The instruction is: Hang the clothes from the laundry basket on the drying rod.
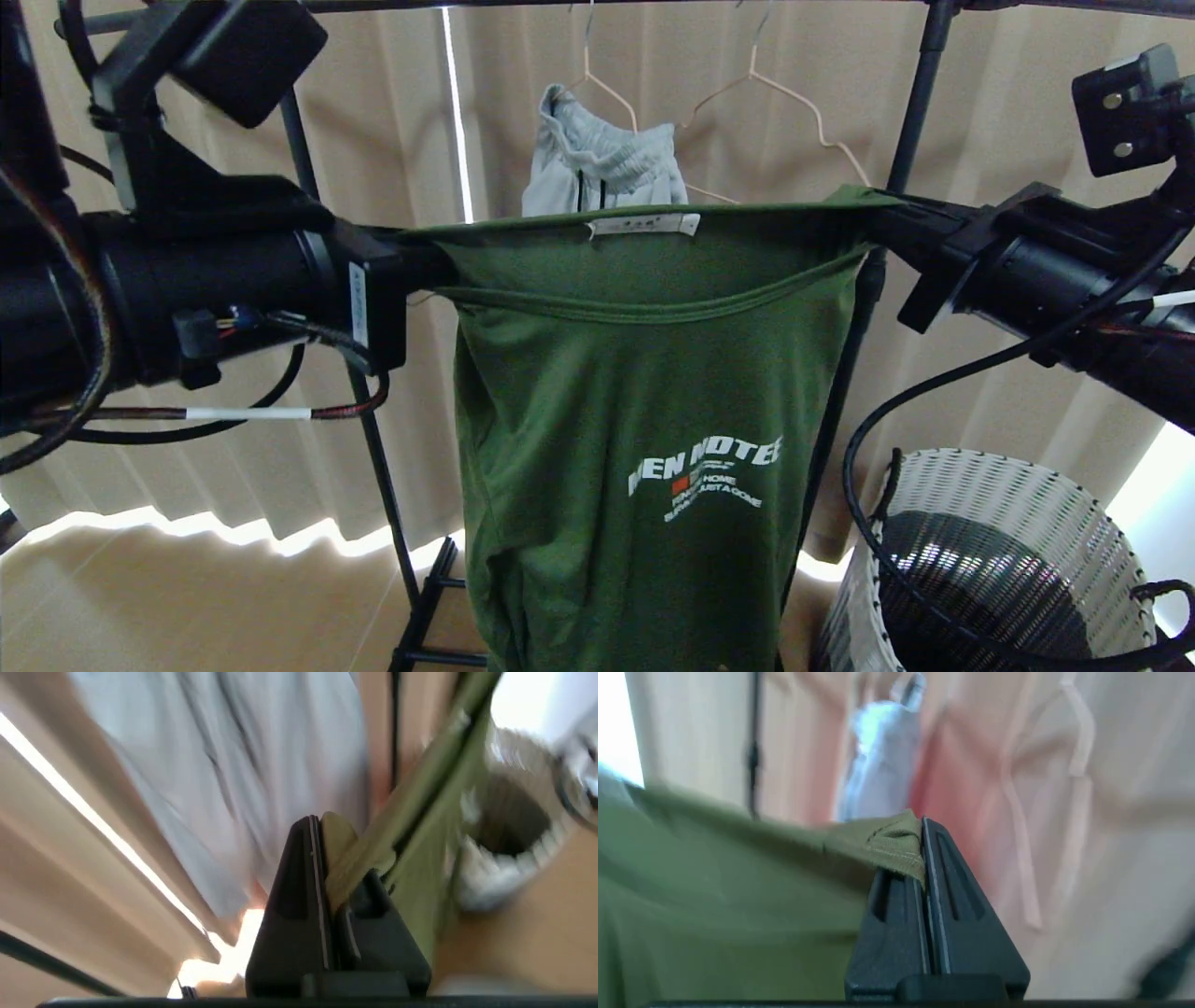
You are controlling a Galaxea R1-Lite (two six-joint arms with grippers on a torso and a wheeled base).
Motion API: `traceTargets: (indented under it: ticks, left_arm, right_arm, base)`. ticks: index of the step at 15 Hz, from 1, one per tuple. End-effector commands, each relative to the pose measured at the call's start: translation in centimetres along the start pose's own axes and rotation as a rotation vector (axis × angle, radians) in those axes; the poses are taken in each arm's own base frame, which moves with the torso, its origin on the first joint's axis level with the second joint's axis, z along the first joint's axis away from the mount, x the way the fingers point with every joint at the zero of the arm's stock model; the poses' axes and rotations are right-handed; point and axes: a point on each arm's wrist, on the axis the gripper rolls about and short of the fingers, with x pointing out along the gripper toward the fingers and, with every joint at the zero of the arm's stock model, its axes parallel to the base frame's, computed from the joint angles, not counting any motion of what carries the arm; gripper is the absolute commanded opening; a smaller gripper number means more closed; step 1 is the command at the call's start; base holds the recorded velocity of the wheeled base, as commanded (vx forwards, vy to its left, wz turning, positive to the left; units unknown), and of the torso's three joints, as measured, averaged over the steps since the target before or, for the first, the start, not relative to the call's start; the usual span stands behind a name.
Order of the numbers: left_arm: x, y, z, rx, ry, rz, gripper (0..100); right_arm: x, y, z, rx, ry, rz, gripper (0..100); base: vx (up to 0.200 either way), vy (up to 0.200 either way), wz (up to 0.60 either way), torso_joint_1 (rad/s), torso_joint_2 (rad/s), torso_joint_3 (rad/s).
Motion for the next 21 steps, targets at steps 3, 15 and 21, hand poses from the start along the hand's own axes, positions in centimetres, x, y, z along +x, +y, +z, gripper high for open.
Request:
traceTargets:
  ticks: [3,15,21]
  left_arm:
    - [3.3,0.3,-0.5,-0.001,0.009,0.064,0]
    - [2.0,0.1,-0.1,0.001,-0.024,0.063,0]
    - [1.6,0.2,-0.1,-0.002,-0.027,0.065,0]
  right_arm:
    - [-2.3,-0.2,1.7,-0.008,-0.020,-0.017,0]
    - [-2.5,-0.1,0.8,-0.006,0.009,-0.014,0]
    - [-2.5,-0.1,0.5,-0.004,0.024,-0.012,0]
  base:
    - [0.000,0.000,0.00,0.000,0.00,0.000]
    - [0.000,0.000,0.00,0.000,0.00,0.000]
    - [0.000,0.000,0.00,0.000,0.00,0.000]
